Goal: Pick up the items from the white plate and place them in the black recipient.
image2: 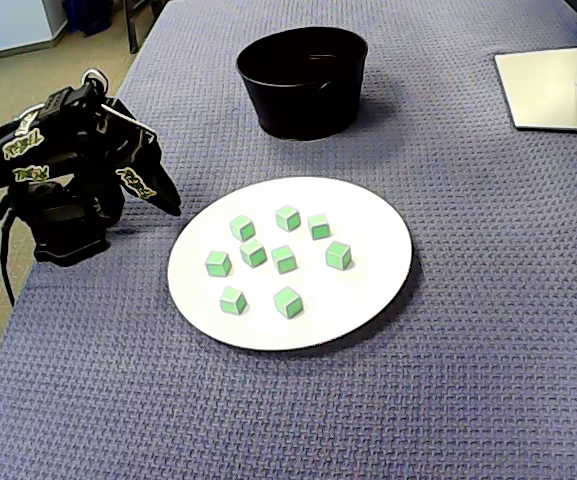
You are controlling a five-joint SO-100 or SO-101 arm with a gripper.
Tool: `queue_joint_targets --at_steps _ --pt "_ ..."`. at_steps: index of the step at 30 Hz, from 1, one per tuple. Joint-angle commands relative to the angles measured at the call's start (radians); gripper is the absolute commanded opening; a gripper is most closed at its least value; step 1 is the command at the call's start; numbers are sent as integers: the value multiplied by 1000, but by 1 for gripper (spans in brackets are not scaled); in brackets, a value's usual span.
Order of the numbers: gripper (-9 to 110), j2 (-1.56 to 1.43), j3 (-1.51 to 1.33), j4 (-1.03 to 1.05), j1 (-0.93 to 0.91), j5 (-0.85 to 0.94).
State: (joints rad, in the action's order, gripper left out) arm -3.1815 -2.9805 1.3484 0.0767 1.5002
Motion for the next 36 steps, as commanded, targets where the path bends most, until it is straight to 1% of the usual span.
queue_joint_targets --at_steps 1,5,10,13,17,20,25,28,30,33,35,36 --pt "19 523 342 133 -52 -400" --pt "17 500 287 156 -34 -327" --pt "15 474 270 153 -26 -316" --pt "21 499 342 138 -55 -387" --pt "24 561 518 115 -161 -483" --pt "25 589 589 55 -227 -566" --pt "27 646 591 -112 -305 -678" --pt "32 750 601 -250 -350 -749" --pt "33 854 649 -291 -374 -787" --pt "32 1000 719 -284 -380 -772" --pt "32 1074 739 -285 -368 -718" --pt "31 1108 741 -296 -360 -663"
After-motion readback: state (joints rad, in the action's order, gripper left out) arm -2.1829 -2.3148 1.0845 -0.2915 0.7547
